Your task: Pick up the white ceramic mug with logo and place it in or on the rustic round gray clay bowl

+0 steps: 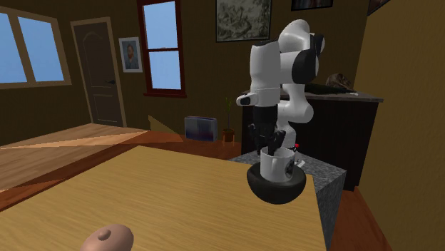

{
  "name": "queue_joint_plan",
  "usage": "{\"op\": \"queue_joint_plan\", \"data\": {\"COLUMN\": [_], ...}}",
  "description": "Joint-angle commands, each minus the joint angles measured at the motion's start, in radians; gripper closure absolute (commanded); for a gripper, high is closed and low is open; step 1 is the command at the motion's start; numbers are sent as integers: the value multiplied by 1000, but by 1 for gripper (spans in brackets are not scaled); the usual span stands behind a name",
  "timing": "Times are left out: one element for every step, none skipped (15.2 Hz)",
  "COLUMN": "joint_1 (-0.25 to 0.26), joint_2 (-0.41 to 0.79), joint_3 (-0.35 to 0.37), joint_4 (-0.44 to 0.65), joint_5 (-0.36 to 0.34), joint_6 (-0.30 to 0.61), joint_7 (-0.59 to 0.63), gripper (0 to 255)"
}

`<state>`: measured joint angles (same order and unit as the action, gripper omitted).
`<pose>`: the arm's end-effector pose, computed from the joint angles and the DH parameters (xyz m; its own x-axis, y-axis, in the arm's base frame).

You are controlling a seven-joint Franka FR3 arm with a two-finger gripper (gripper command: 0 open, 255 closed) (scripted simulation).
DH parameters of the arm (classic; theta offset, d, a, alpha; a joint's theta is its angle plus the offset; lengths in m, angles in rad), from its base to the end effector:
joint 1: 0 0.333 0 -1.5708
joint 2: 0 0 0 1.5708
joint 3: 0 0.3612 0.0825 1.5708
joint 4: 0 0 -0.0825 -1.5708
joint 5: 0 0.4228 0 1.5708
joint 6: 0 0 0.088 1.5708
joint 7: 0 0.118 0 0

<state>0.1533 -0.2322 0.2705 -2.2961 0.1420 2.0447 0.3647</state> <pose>0.4465 0.2158 0.4521 0.9987 -0.0140 -0.0480 -0.0163 -0.9987 -0.0491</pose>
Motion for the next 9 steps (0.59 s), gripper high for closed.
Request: {"op": "queue_joint_plan", "data": {"joint_1": [0,0,0,0,0,-1,-3,-4,-5], "joint_2": [0,0,0,0,0,-11,-20,-27,-32], "joint_3": [0,0,0,0,0,-3,-7,-10,-13], "joint_4": [0,0,0,0,0,24,50,76,98], "joint_5": [0,0,0,0,0,0,-1,-2,-3], "joint_6": [0,0,0,0,0,-35,-69,-104,-131], "joint_7": [0,0,0,0,0,-1,-1,-2,-2], "gripper": [0,0,0,0,0,0,0,0,0]}}
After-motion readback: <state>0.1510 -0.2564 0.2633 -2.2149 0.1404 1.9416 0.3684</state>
